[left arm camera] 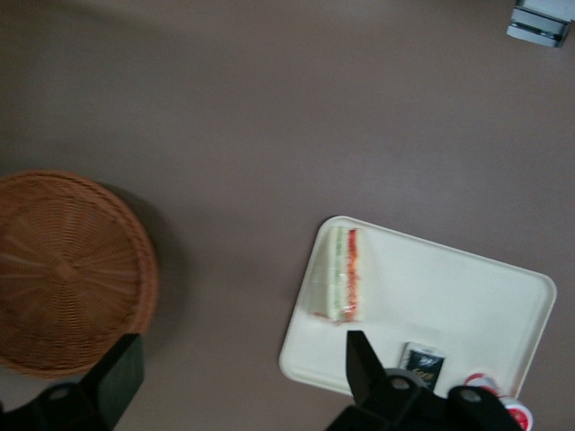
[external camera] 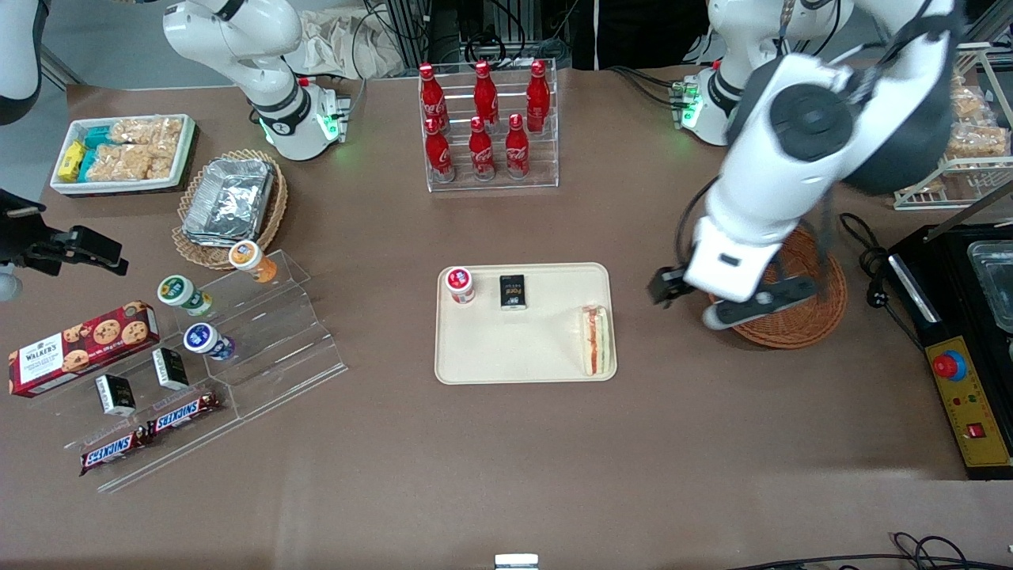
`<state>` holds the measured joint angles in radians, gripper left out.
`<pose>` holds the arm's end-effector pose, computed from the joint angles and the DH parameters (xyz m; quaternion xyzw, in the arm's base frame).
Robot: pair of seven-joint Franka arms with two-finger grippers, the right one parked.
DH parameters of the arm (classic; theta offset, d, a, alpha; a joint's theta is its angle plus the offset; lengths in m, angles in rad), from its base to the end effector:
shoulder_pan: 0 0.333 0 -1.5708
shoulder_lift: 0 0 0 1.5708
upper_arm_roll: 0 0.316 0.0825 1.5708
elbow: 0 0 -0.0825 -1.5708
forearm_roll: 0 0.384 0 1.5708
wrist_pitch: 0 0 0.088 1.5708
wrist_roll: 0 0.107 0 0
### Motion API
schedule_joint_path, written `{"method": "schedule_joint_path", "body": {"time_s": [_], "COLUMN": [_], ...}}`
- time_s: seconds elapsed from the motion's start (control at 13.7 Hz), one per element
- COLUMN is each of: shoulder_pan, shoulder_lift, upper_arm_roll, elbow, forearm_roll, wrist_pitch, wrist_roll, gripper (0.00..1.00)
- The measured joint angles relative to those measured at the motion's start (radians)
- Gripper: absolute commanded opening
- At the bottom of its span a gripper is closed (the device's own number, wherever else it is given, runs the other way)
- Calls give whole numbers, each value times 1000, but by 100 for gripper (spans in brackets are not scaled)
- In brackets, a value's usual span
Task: Place sandwich from basket to tray
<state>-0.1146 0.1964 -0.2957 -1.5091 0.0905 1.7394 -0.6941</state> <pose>0.5818 -0.2265 0.5578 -0.9901 -0.1380 -0.0267 0.0028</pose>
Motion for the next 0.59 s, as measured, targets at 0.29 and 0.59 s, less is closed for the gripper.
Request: {"method": "schedule_joint_path", "body": {"time_s": [0.29,0.59], "shoulder_pan": [7,16], "shoulder_lift": [-112,-135], "upper_arm_roll": [219,311], "elbow": [-3,1], "forearm_roll": [-39,-47], "wrist_pitch": [-168,-190], "wrist_roll": [422,610], "gripper": [100,100]}}
